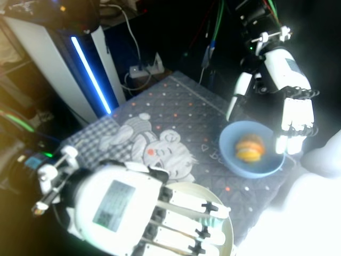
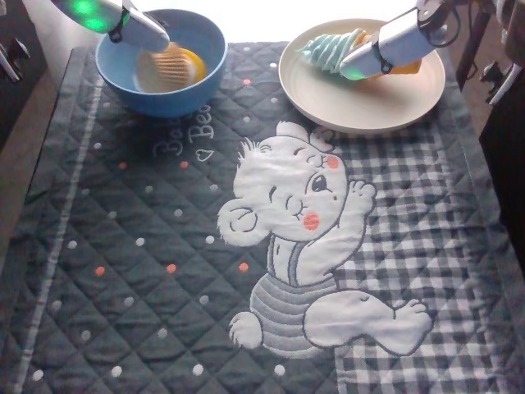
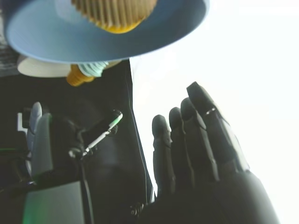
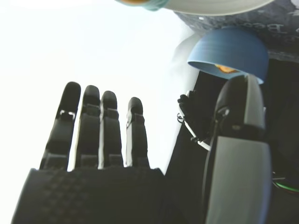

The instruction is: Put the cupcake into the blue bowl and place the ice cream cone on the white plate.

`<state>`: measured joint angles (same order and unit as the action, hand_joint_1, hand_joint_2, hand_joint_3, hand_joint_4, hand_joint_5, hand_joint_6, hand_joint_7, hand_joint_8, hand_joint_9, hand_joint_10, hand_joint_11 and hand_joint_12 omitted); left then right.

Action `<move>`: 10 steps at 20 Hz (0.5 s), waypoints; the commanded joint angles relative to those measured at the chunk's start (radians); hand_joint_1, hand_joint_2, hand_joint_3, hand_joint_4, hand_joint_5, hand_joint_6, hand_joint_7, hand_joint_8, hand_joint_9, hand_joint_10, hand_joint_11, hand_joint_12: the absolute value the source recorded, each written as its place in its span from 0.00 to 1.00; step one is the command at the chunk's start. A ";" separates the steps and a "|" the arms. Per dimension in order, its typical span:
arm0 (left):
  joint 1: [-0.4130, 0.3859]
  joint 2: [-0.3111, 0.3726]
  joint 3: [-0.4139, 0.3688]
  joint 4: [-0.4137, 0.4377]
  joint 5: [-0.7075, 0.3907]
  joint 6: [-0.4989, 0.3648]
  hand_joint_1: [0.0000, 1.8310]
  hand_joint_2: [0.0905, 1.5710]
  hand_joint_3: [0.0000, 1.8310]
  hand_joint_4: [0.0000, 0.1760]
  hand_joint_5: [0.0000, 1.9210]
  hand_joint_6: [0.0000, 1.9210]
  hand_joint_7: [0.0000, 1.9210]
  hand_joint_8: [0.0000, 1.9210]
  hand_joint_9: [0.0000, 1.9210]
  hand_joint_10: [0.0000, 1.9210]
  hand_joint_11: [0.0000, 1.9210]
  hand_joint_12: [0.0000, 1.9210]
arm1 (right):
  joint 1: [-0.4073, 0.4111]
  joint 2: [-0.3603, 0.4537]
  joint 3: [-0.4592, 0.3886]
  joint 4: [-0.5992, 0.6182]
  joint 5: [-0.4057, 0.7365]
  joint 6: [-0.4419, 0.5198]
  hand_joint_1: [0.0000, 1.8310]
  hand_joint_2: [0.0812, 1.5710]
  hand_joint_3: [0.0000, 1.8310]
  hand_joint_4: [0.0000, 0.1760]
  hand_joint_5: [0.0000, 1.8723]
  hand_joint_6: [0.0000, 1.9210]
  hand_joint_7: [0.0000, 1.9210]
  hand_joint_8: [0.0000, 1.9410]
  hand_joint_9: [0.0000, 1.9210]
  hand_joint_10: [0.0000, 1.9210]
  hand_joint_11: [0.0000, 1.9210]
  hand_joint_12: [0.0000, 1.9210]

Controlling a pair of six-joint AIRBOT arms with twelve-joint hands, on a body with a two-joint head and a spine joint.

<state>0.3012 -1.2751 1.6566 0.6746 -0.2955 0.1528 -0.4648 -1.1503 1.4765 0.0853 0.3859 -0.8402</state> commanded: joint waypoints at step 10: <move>-0.008 0.012 -0.002 -0.009 -0.107 -0.008 0.61 0.50 0.00 0.00 0.26 0.00 0.20 0.00 0.20 0.00 0.10 0.40 | 0.016 0.010 -0.023 -0.023 0.158 0.002 0.50 0.46 0.00 0.68 0.18 0.00 0.21 0.00 0.19 0.00 0.00 0.44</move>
<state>0.3046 -1.2690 1.6562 0.6872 -0.3130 0.1524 -0.4648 -1.1435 1.4521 0.0555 0.4122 -0.8402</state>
